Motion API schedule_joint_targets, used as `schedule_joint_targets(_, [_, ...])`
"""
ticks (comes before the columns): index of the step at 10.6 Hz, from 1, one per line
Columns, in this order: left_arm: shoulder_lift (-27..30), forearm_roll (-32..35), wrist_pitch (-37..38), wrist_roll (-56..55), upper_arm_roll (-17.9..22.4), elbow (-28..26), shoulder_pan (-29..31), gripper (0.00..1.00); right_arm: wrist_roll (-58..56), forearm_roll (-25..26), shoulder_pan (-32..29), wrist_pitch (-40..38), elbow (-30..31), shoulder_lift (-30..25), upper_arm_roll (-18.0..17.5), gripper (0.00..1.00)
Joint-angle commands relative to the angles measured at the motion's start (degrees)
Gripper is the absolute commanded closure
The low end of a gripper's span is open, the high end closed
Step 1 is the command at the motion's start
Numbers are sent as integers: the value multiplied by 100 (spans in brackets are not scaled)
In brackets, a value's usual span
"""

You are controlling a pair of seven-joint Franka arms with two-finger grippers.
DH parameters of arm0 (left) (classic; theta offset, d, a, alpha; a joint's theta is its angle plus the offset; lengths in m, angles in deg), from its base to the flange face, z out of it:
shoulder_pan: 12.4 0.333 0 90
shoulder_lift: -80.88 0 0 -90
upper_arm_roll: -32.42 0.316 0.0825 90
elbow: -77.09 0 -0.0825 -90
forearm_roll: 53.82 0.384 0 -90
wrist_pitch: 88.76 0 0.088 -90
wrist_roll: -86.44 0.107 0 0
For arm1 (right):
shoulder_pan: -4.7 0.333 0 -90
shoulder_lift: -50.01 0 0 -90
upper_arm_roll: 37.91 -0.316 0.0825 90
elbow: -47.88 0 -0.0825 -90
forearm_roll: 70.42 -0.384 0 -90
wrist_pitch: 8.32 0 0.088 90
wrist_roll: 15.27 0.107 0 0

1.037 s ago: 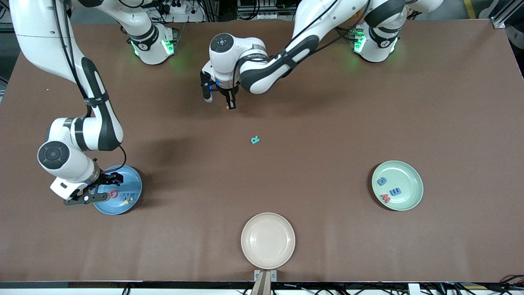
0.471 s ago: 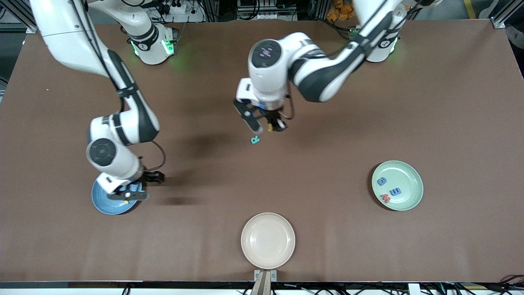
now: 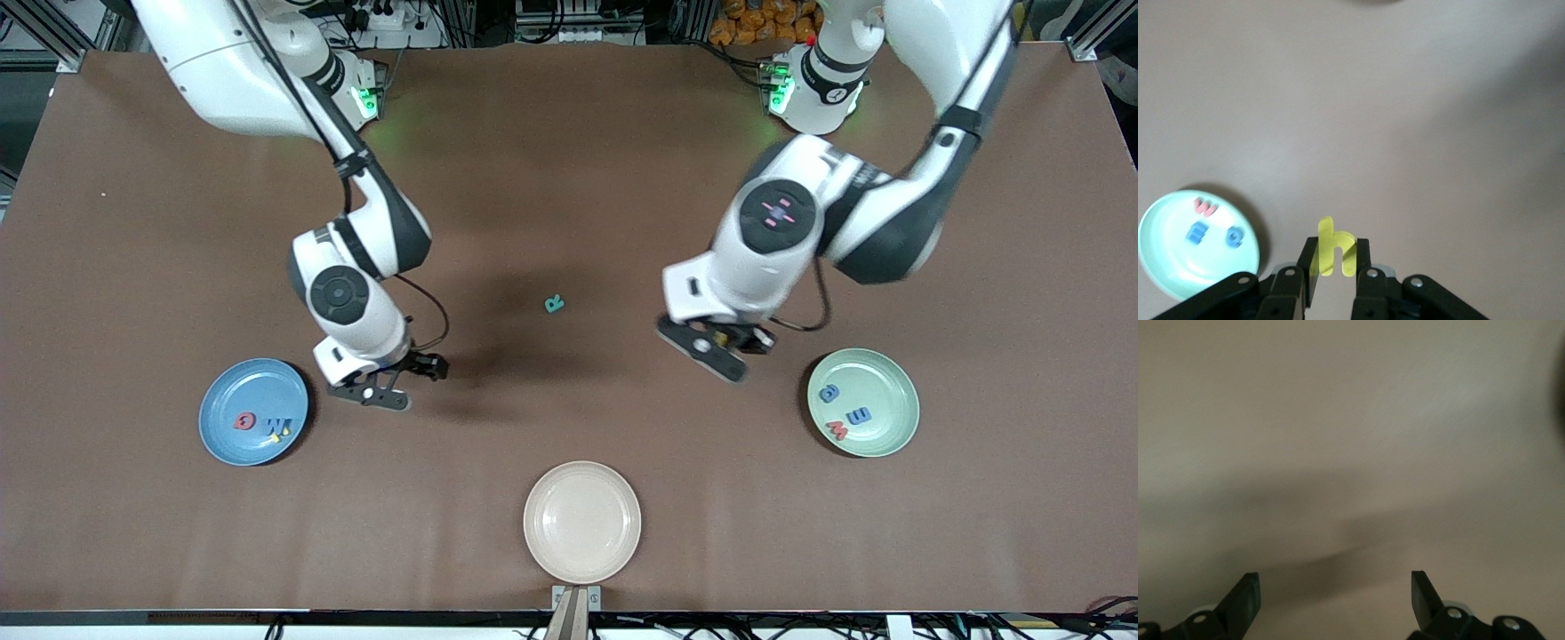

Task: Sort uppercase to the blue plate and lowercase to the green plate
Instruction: 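Carry the h to the green plate while the right gripper reaches R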

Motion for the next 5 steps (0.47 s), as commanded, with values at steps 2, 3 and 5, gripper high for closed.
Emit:
schedule_joint_targets(2, [-349, 161, 0, 20, -9, -223, 1004, 100, 1687, -377, 826, -39, -610, 412, 32, 0])
schedule_joint_targets(3, [-578, 284, -70, 20, -9, -214, 1329, 100, 2118, -613, 1045, -39, -768, 553, 41, 0])
schedule_joint_targets(5, [-939, 347, -359, 20, -9, -196, 1683, 100, 2944, -1018, 1337, -39, -1067, 825, 59, 0])
